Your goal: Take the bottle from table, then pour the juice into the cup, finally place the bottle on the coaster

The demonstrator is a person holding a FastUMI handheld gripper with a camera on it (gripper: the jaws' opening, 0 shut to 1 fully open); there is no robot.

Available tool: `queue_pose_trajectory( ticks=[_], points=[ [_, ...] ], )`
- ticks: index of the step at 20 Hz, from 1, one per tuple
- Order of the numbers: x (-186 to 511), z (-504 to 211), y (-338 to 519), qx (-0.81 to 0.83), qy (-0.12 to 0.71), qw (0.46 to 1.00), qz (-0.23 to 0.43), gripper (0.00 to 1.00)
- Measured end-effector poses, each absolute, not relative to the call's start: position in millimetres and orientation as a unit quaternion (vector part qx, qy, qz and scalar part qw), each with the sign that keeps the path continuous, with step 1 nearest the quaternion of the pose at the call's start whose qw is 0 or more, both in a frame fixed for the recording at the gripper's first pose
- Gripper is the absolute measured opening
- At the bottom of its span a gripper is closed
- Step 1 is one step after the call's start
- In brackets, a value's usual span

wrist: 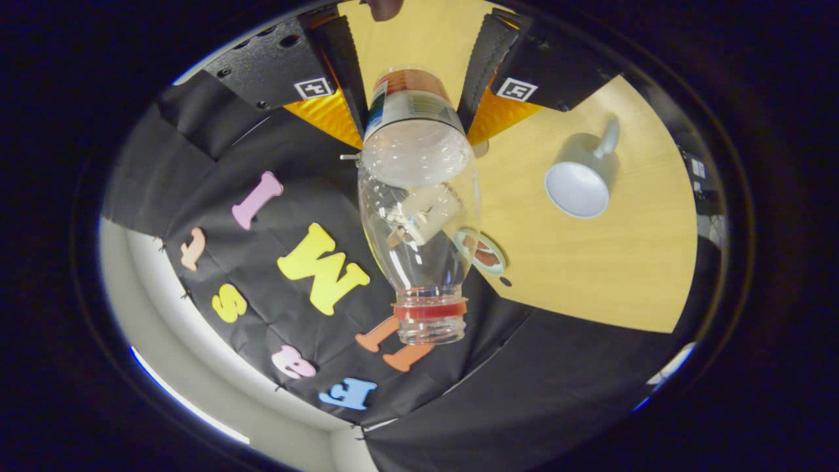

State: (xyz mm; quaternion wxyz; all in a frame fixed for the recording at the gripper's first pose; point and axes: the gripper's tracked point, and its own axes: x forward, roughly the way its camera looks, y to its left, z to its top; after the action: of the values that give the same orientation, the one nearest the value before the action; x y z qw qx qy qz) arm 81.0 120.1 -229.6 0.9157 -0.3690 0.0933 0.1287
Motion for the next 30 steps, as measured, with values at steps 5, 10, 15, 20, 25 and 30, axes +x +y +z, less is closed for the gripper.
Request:
queue_pose_trajectory(
  ticks=[5,10,15,20,25,30],
  points=[
    [84.9,-188.4,122.0,-0.257,0.075,0.952,0.148,0.76],
    [92.2,-145.1,112.6,-0.147,0.03,0.978,0.147,0.76],
    [114.9,-120.2,127.7,-0.084,0.01,0.98,0.179,0.76],
    [141.1,-118.7,136.7,-0.081,0.009,0.979,0.187,0.76],
    [186.8,-146.5,140.3,-0.062,0.029,0.978,0.196,0.76],
    [225.0,-192.0,142.5,-0.052,0.067,0.974,0.208,0.76]
  ],
)
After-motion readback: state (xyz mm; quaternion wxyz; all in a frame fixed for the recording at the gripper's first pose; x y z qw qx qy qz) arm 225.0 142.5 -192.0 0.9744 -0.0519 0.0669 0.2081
